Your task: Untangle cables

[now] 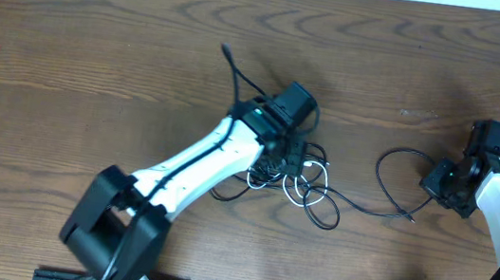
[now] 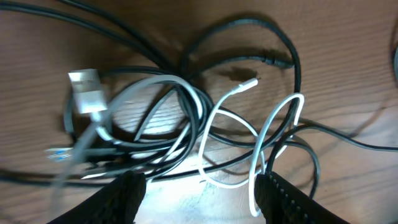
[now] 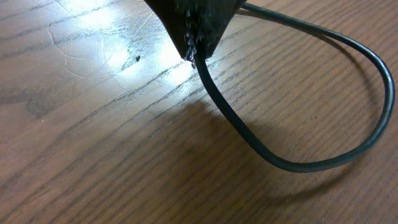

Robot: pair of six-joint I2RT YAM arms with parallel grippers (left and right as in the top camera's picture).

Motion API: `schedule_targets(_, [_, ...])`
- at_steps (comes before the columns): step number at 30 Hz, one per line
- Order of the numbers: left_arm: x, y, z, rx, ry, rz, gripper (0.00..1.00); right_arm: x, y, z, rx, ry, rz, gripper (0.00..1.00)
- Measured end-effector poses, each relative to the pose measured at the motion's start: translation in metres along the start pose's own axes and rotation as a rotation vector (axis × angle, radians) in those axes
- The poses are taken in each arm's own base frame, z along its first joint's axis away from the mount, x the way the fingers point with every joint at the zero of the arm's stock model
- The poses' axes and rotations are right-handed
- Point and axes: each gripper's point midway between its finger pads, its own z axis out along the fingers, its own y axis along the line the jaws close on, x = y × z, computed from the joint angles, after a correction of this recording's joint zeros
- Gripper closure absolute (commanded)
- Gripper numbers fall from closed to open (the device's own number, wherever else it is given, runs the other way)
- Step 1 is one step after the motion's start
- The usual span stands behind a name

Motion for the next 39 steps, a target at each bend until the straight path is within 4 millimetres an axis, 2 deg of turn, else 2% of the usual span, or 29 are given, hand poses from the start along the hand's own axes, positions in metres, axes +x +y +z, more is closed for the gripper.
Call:
schedule_targets(5, [0.003,-0.012,0.029,-0.006,0.011,0.051,0.38,0.000,0.000,0.000,0.000,0.000,0.000,0.99])
schedule_targets(9, [0.008,-0.021,0.039,-0.003,0.019,0.095,0.40,0.000,0.000,0.000,0.000,0.000,0.000,0.99])
schedule_targets(11, [0.008,-0.018,0.043,-0.017,0.023,0.100,0.42,0.000,0.000,0.000,0.000,0.000,0.000,0.99])
schedule_targets(12, [0.008,-0.015,0.047,-0.037,0.022,0.100,0.47,0.000,0.000,0.000,0.000,0.000,0.000,0.99])
schedule_targets(13, [0.008,-0.011,0.050,-0.058,0.023,0.099,0.60,0.000,0.000,0.000,0.000,0.000,0.000,0.99])
schedule_targets(16, [0.007,0.003,0.062,-0.129,0.022,0.102,0.78,0.000,0.000,0.000,0.000,0.000,0.000,0.99])
schedule_targets(17, [0.007,0.007,0.066,-0.145,0.025,0.102,0.89,0.000,0.000,0.000,0.000,0.000,0.000,0.99])
schedule_targets(18, [0.006,0.010,0.070,-0.165,0.022,0.108,0.92,0.000,0.000,0.000,0.000,0.000,0.000,0.99])
schedule_targets(23, [-0.001,0.019,0.068,-0.200,-0.006,0.100,0.93,0.000,0.000,0.000,0.000,0.000,0.000,0.99])
schedule_targets(27, [-0.015,0.052,0.061,-0.234,-0.008,0.002,0.93,-0.003,-0.007,0.000,0.038,-0.017,0.000,0.99])
schedule_targets(32, [-0.023,0.114,0.047,-0.288,0.037,-0.164,0.92,-0.008,-0.018,-0.001,0.105,-0.046,0.000,0.98])
schedule_targets(33, [-0.022,0.122,0.045,-0.291,0.048,-0.188,0.92,-0.008,-0.019,-0.001,0.112,-0.049,0.000,0.95])
schedule_targets(35, [-0.019,0.136,0.041,-0.286,0.077,-0.237,0.92,-0.009,-0.021,-0.002,0.122,-0.053,0.001,0.73])
schedule_targets(36, [-0.019,0.140,0.039,-0.272,0.084,-0.260,0.92,-0.009,-0.022,-0.002,0.129,-0.056,0.001,0.58])
schedule_targets(37, [-0.020,0.146,0.038,-0.248,0.093,-0.292,0.92,-0.010,-0.023,-0.002,0.131,-0.058,0.006,0.39])
schedule_targets(39, [-0.021,0.149,0.037,-0.211,0.102,-0.326,0.92,-0.009,-0.020,-0.001,0.117,-0.054,0.008,0.16])
